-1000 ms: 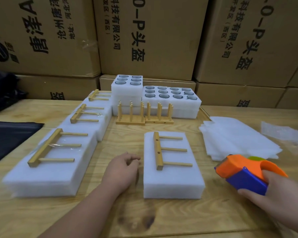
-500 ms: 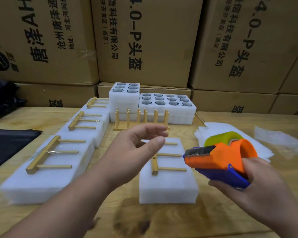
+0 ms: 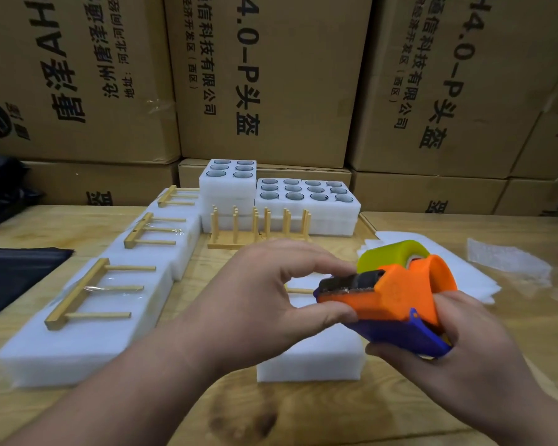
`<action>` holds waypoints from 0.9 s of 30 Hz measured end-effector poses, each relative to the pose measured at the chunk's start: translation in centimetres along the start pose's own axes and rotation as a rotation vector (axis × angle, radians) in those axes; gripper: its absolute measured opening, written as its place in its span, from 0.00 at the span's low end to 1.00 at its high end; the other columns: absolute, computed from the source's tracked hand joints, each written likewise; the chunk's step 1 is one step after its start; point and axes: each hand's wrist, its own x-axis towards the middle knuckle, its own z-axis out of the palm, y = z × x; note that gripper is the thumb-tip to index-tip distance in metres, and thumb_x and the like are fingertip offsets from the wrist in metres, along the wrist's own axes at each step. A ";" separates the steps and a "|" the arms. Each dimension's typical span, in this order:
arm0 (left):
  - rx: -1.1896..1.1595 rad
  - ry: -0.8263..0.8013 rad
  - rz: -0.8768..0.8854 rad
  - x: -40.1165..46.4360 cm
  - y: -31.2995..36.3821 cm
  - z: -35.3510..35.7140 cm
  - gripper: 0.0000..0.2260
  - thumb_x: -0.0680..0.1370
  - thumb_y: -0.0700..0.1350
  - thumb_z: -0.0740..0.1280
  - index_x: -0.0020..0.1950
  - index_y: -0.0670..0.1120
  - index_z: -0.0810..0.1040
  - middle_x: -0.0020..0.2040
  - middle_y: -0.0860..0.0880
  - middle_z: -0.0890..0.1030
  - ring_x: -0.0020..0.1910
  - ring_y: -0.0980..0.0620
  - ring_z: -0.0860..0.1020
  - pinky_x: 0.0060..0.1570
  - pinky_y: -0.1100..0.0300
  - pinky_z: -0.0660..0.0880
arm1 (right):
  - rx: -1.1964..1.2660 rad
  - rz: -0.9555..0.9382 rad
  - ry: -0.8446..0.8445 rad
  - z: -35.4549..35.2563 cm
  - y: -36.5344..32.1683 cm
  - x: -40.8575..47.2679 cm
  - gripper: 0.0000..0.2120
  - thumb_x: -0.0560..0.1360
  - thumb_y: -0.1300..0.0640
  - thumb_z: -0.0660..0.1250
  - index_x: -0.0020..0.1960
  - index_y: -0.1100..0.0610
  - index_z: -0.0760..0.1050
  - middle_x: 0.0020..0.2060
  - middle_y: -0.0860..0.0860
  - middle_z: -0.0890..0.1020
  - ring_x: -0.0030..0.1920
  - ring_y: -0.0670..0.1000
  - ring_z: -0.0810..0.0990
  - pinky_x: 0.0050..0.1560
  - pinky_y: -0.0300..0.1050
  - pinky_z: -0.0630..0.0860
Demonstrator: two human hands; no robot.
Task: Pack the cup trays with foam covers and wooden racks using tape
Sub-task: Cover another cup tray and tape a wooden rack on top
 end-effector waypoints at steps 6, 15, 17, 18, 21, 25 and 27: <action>-0.122 -0.110 -0.132 0.5 -0.4 -0.8 0.12 0.69 0.54 0.78 0.51 0.62 0.86 0.49 0.66 0.84 0.53 0.64 0.81 0.52 0.67 0.76 | 0.023 -0.017 -0.050 -0.2 -0.6 -0.1 0.20 0.67 0.24 0.64 0.38 0.39 0.67 0.34 0.31 0.70 0.38 0.41 0.71 0.38 0.31 0.66; -0.123 -0.235 -0.159 0.4 -0.9 -0.9 0.15 0.70 0.56 0.78 0.56 0.62 0.85 0.54 0.67 0.82 0.57 0.67 0.79 0.56 0.69 0.73 | 0.081 0.065 -0.175 -0.3 -0.1 -0.6 0.28 0.62 0.22 0.67 0.39 0.46 0.78 0.33 0.39 0.78 0.41 0.43 0.77 0.36 0.38 0.73; -0.155 -0.289 -0.178 0.6 -0.9 -1.3 0.16 0.69 0.59 0.79 0.55 0.63 0.85 0.54 0.66 0.83 0.58 0.66 0.79 0.60 0.60 0.74 | 0.112 0.080 -0.203 -0.6 -0.1 -0.5 0.29 0.62 0.21 0.67 0.40 0.46 0.79 0.35 0.41 0.80 0.41 0.43 0.78 0.35 0.41 0.75; -0.168 -0.315 -0.186 0.7 -0.9 -1.5 0.17 0.68 0.61 0.78 0.55 0.63 0.85 0.55 0.66 0.83 0.59 0.65 0.79 0.61 0.56 0.74 | 0.128 0.075 -0.217 -0.7 -0.1 -0.5 0.28 0.62 0.21 0.67 0.40 0.46 0.80 0.37 0.41 0.80 0.41 0.42 0.78 0.36 0.39 0.74; -0.222 -0.385 -0.203 1.3 -0.9 -1.8 0.16 0.67 0.62 0.76 0.53 0.61 0.86 0.54 0.62 0.84 0.59 0.60 0.80 0.62 0.53 0.74 | 0.162 0.068 -0.259 -1.1 -0.3 -0.4 0.25 0.62 0.23 0.71 0.43 0.44 0.81 0.39 0.40 0.81 0.41 0.41 0.79 0.38 0.38 0.74; -0.465 -0.380 -0.296 1.3 -1.2 -1.7 0.12 0.67 0.54 0.78 0.49 0.54 0.87 0.50 0.48 0.87 0.54 0.44 0.84 0.59 0.39 0.78 | 0.251 0.046 -0.309 -1.4 -1.0 -0.2 0.21 0.63 0.27 0.74 0.50 0.37 0.80 0.44 0.36 0.83 0.46 0.37 0.81 0.42 0.28 0.74; -0.501 -0.357 -0.331 1.2 -1.5 -1.6 0.10 0.68 0.53 0.78 0.48 0.53 0.87 0.48 0.46 0.87 0.52 0.44 0.85 0.57 0.42 0.80 | 0.260 0.020 -0.339 -1.5 -1.3 0.1 0.20 0.64 0.29 0.75 0.51 0.35 0.79 0.45 0.33 0.82 0.45 0.36 0.80 0.41 0.25 0.72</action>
